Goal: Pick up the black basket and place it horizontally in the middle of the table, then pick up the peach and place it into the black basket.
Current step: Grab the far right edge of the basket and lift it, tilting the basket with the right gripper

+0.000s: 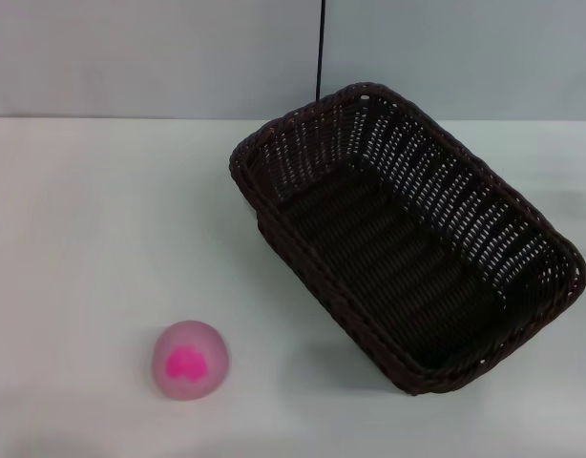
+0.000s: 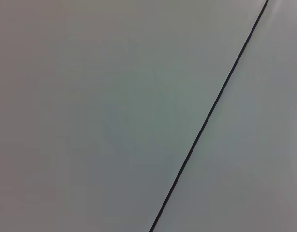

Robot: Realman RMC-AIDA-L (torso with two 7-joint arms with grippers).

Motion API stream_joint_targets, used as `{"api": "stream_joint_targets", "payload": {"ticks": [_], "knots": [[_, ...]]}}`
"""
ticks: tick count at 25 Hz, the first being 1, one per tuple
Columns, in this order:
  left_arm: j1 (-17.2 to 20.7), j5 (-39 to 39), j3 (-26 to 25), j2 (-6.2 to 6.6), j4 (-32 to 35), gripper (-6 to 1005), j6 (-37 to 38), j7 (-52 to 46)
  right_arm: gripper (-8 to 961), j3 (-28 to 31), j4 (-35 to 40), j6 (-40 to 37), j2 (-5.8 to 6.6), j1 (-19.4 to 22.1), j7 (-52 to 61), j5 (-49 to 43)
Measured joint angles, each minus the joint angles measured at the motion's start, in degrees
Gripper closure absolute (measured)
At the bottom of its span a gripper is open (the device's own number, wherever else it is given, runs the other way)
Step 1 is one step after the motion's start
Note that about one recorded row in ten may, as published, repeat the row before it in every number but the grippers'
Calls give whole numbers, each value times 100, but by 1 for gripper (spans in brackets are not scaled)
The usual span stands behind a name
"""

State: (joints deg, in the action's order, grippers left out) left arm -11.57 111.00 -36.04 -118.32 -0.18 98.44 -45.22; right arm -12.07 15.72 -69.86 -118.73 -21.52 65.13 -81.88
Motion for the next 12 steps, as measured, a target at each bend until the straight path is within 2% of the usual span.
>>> {"api": "stream_joint_targets", "payload": {"ticks": [4,12], "knots": [[24,0,-3,-3,-16,413,-83,-2,389,68,-5,113,-1,11,2,57],[34,6,-9,1,-71,238,-168,-4,375,75,10,187,6,25,42,58]]}}
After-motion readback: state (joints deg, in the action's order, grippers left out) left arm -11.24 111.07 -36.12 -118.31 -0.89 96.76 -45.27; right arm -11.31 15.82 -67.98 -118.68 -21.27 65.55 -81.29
